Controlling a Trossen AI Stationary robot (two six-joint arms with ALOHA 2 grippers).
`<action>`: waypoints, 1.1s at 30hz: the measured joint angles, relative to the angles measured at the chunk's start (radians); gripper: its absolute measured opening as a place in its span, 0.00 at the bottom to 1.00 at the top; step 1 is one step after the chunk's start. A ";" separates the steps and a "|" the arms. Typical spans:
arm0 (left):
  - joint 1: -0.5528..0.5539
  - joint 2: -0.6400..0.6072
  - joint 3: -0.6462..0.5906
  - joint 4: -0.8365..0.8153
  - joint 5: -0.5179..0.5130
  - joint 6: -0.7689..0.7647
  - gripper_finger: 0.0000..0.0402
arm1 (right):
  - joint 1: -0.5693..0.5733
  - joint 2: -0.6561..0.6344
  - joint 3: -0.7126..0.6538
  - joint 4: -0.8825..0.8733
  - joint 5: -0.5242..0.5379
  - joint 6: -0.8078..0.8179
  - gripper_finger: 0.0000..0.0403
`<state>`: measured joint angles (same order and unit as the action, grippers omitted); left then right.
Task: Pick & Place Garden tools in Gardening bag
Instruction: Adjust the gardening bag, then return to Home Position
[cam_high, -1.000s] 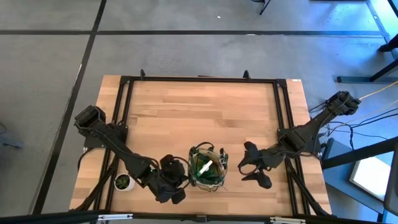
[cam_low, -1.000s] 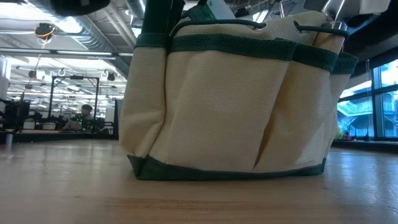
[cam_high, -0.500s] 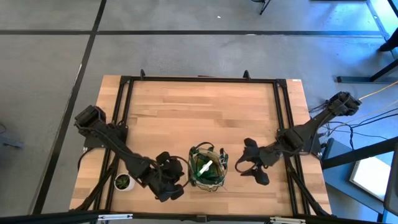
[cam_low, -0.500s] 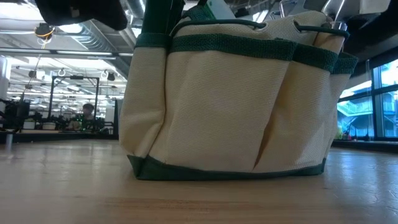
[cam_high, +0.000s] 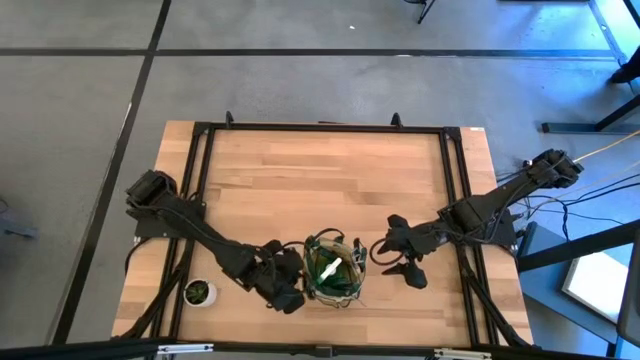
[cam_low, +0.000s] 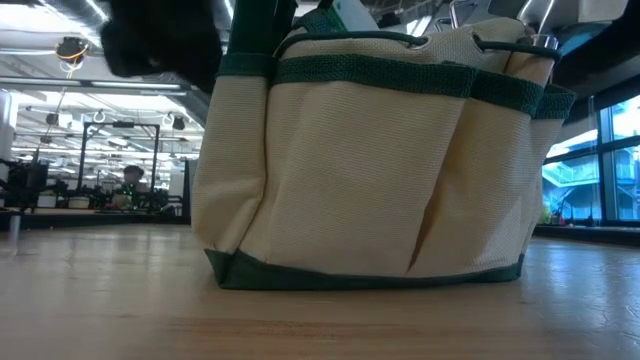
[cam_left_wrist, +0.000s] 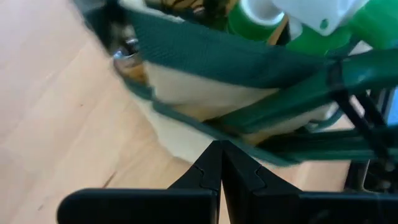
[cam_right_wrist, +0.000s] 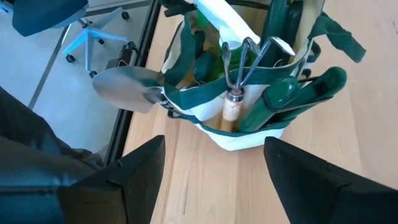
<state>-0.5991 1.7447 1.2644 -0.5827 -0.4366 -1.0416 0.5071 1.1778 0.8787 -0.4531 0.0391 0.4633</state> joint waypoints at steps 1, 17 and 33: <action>0.009 0.009 0.000 0.021 0.013 0.013 0.00 | -0.001 0.000 0.000 -0.001 0.000 0.000 0.68; 0.118 0.058 0.000 0.042 0.028 0.101 0.00 | 0.000 0.000 0.000 -0.006 -0.028 0.000 0.68; 0.104 -0.073 0.001 -0.030 0.042 0.174 0.00 | 0.020 -0.009 0.000 -0.042 0.012 0.072 0.68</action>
<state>-0.4950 1.6720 1.2652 -0.6127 -0.3947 -0.8673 0.5268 1.1690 0.8791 -0.4950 0.0515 0.5350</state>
